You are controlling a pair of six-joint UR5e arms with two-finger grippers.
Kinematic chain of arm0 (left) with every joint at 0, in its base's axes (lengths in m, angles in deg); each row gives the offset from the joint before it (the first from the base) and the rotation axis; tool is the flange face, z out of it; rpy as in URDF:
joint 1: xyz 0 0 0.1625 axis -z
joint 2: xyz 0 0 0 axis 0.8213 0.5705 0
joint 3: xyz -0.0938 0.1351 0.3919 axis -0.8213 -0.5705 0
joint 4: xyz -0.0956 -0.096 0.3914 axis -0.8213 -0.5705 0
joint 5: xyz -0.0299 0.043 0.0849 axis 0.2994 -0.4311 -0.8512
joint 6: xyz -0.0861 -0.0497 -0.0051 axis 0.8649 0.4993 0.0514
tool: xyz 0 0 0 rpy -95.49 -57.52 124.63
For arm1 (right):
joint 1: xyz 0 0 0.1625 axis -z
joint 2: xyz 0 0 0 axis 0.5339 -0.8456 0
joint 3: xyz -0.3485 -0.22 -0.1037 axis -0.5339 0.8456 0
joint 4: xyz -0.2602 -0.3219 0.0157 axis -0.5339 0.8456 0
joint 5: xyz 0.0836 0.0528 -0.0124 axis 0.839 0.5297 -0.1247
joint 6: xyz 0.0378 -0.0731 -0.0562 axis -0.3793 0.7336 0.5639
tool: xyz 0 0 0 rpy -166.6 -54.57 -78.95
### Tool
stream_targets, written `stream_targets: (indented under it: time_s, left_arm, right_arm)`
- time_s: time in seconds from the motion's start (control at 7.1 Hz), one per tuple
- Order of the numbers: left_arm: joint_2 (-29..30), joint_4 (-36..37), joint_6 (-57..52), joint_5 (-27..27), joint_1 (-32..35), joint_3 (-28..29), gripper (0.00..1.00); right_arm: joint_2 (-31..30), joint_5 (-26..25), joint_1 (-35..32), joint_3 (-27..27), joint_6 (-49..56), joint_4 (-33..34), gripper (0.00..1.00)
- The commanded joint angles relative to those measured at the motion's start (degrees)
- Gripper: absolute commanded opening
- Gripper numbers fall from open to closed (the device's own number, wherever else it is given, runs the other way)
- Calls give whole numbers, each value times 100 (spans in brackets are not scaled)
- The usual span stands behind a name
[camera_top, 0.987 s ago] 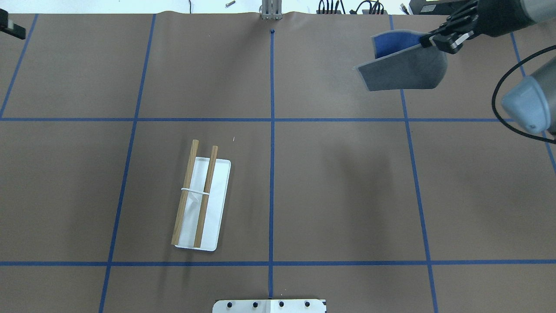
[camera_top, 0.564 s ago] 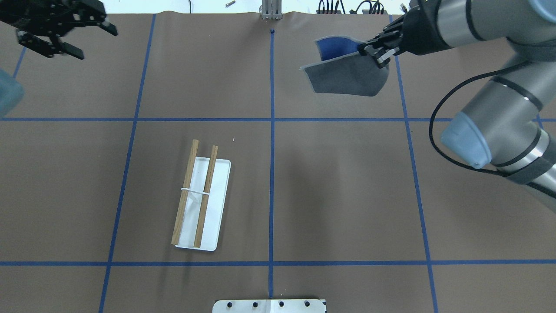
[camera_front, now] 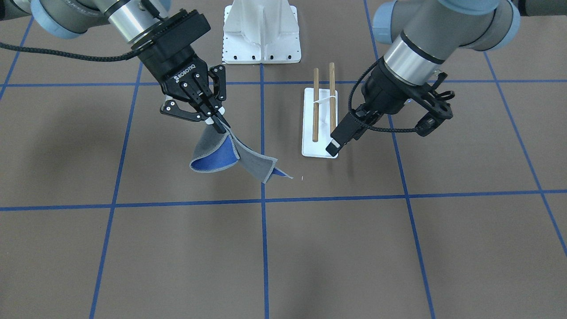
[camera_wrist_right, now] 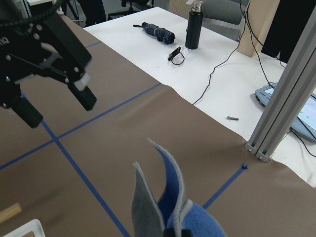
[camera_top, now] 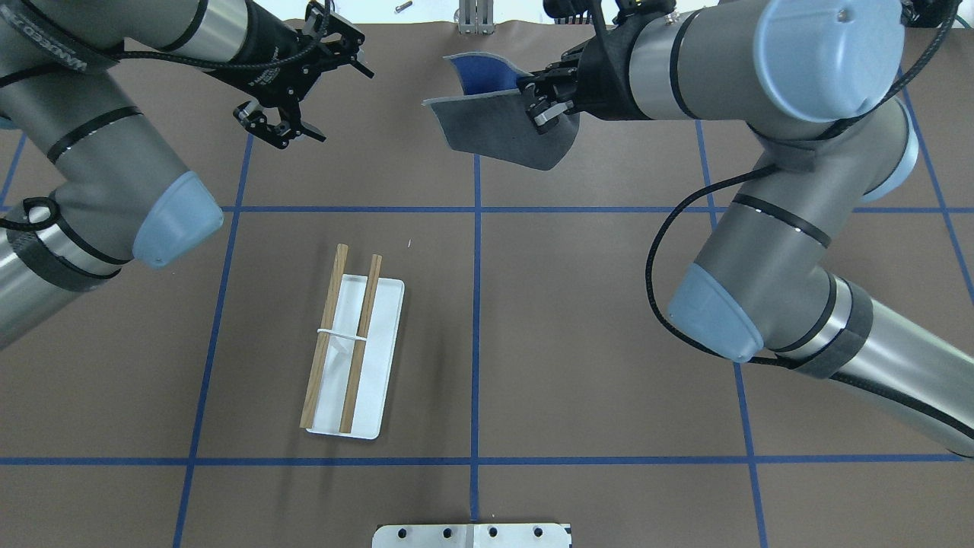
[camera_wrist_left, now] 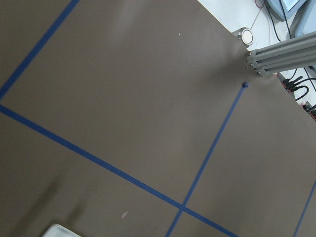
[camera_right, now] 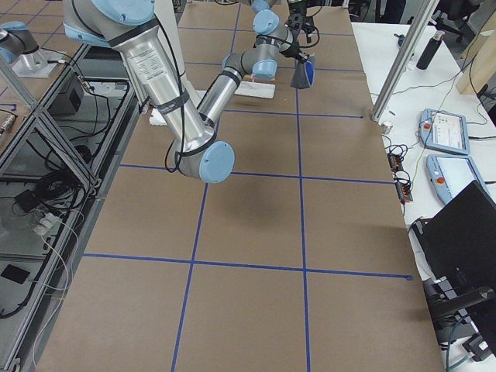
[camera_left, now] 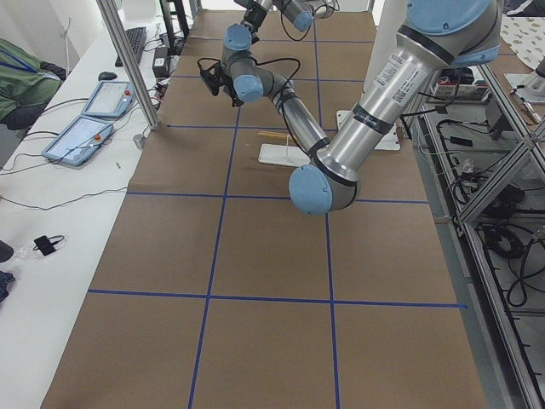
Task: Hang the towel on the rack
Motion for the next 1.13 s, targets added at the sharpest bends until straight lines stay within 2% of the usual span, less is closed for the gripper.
stream_targets:
  time_s: [0.0,0.14,0.42,0.99]
  left_arm:
    - [120,-763,971,-88,-97,315,98]
    - [139,-766,1036,-88,-97,317,98]
    - [200,-757,1186,-97,-88,361,98]
    - [156,-758,1203,-80,-298,300,98]
  right_arm:
    - [126,-587,452,-73,-47,2,0]
    - [117,-606,550,-178,-47,11,0]
    - [91,-1061,936,-336,-47,11,0]
    - [117,-1134,982,-363,-38,-7,0]
